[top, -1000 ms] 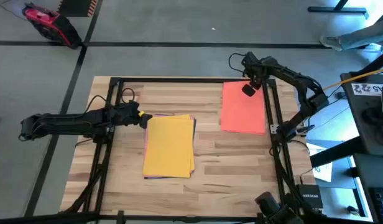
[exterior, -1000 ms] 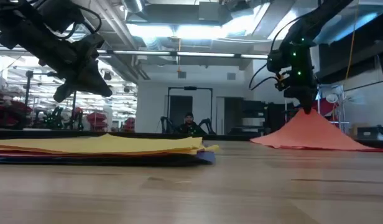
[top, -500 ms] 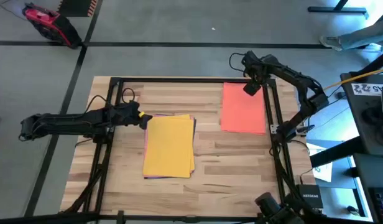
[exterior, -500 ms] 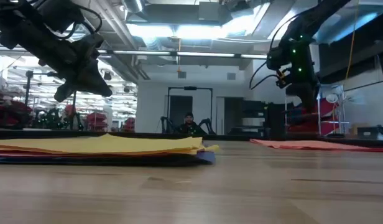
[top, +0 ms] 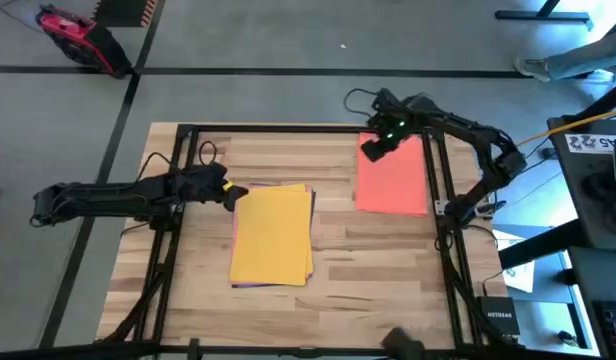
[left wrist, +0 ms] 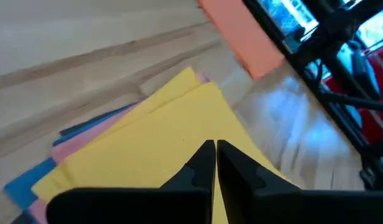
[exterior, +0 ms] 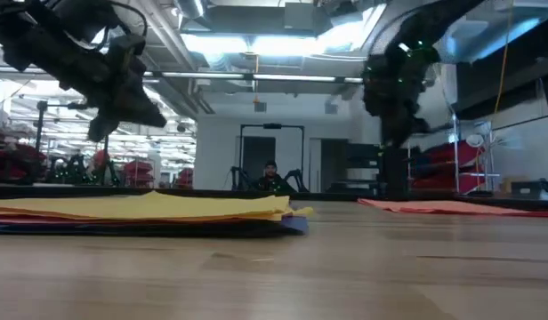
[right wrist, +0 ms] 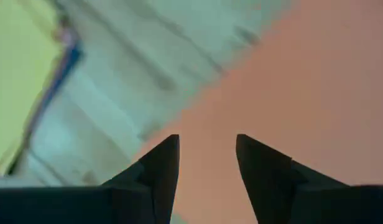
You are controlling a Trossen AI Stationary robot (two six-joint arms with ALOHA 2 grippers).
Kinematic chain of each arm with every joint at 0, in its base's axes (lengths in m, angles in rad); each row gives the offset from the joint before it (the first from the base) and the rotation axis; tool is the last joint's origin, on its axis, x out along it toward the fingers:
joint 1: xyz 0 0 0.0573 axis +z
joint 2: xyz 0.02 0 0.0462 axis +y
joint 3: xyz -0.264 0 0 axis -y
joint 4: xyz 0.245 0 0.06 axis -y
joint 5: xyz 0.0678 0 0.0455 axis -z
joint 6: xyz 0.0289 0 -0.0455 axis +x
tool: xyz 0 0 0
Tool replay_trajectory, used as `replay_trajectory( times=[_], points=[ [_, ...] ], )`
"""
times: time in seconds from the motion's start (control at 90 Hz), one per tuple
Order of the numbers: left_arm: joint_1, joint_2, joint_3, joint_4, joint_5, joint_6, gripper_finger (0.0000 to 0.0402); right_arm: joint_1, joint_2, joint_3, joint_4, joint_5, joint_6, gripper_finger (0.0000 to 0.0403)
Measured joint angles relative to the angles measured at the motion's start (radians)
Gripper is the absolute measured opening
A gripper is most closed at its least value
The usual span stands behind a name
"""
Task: Organize paper
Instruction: Put all of the orange paper at the top right of the table
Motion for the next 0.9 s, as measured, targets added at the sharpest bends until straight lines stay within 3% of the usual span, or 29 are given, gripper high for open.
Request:
replay_trajectory(
  times=[0.167, 0.389, 0.689, 0.9],
  points=[
    [0.0, 0.0, 0.0, 0.045, 0.005, -0.001, 0.0, 0.154, 0.019, -0.016, 0.269, -0.014, 0.194, 0.0151],
    [0.042, -0.001, -0.035, 0.128, 0.112, -0.01, 0.0, 0.273, 0.157, -0.048, 0.52, -0.054, 0.366, 0.0151],
    [0.133, 0.0, -0.184, 0.354, 0.235, -0.153, 0.0, 0.394, 0.313, -0.051, 0.674, -0.024, 0.6, 0.0152],
    [0.164, -0.001, -0.226, 0.361, 0.303, -0.137, 0.0, 0.432, 0.373, -0.05, 0.721, 0.057, 0.752, 0.0152]
  ],
)
